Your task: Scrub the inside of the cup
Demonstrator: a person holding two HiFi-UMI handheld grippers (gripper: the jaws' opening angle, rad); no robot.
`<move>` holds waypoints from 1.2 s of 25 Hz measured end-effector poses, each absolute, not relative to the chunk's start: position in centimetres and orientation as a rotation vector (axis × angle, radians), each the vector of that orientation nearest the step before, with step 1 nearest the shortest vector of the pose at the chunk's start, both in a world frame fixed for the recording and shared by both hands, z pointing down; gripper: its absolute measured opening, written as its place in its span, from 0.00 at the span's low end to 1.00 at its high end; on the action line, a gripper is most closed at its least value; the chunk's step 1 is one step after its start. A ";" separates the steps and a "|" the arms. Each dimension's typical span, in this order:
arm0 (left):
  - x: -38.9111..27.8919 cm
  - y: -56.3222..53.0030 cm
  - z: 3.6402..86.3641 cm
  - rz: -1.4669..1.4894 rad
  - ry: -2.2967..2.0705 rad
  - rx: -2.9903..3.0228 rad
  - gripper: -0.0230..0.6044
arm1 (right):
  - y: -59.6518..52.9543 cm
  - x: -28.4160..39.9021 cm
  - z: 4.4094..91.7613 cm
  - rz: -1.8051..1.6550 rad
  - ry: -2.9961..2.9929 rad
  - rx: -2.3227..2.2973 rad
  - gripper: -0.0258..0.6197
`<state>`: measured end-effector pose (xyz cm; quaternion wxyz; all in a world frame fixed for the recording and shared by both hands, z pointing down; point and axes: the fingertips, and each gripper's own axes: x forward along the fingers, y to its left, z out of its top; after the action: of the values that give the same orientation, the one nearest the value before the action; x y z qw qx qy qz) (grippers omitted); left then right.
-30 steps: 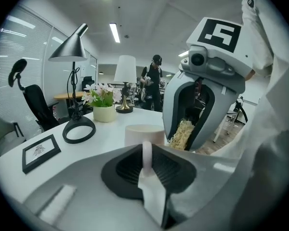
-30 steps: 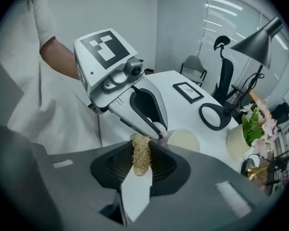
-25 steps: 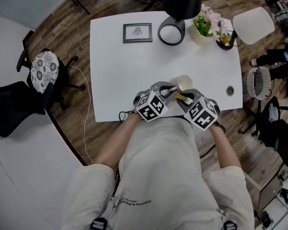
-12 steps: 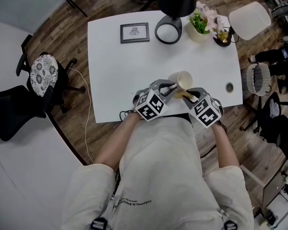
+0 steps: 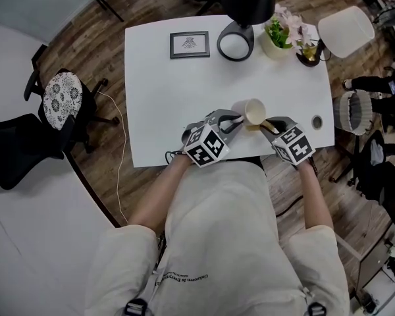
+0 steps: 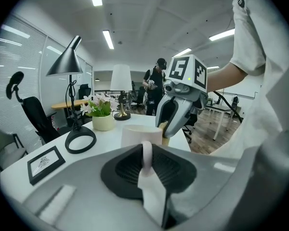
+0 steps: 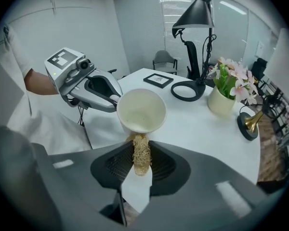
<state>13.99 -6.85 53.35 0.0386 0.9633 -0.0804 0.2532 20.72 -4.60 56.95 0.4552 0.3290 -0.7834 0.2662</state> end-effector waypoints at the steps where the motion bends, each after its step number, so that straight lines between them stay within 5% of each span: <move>1: 13.9 -6.9 53.2 0.772 -0.245 2.957 0.12 | -4.8 20.9 57.0 0.666 -1.934 0.818 0.21; 30: 14.1 -2.2 53.0 0.810 0.065 3.097 0.11 | -6.8 22.1 55.5 0.856 -1.961 0.702 0.20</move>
<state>14.06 -2.24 52.95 -0.0302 0.9669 0.0203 0.2527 22.12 -6.77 55.46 0.4302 0.2815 -0.7860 0.3432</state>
